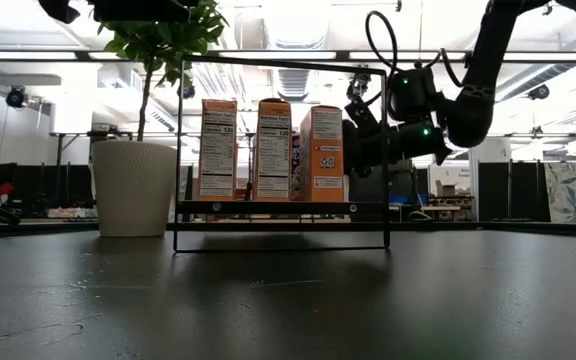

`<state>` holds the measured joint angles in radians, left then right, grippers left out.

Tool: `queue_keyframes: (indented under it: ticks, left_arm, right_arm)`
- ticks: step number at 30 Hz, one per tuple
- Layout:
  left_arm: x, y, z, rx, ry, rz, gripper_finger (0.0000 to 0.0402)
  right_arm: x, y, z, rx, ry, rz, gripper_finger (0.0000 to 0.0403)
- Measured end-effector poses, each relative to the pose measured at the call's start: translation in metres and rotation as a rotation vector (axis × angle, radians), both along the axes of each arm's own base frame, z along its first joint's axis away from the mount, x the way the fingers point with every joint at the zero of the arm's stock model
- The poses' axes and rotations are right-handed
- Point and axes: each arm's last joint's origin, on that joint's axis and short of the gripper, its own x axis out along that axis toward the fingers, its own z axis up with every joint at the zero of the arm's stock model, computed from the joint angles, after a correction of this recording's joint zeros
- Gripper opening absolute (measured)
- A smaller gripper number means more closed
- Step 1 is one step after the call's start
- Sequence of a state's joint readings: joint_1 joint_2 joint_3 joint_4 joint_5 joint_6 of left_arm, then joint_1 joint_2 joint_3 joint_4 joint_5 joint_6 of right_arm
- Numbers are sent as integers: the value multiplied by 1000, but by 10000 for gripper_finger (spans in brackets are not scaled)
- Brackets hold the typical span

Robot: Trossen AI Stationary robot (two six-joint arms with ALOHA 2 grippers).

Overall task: Stack cereal on shelf
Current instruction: Put the blue cereal box on the shelf aligned with the other blue cereal boxes

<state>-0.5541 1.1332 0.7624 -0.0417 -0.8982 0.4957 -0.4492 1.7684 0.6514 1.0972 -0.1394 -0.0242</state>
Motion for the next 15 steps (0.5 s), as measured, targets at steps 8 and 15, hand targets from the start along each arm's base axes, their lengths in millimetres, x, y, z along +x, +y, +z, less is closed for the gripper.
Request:
queue_keyframes:
  ticks: [8, 15]
  left_arm:
    - [0, 0, 0, -1, 2, 1, 241]
    - [0, 0, 0, -1, 3, 1, 241]
  right_arm:
    - [-3, 1, 11, 4, 13, 0, 196]
    - [-4, 2, 21, -19, -12, 0, 196]
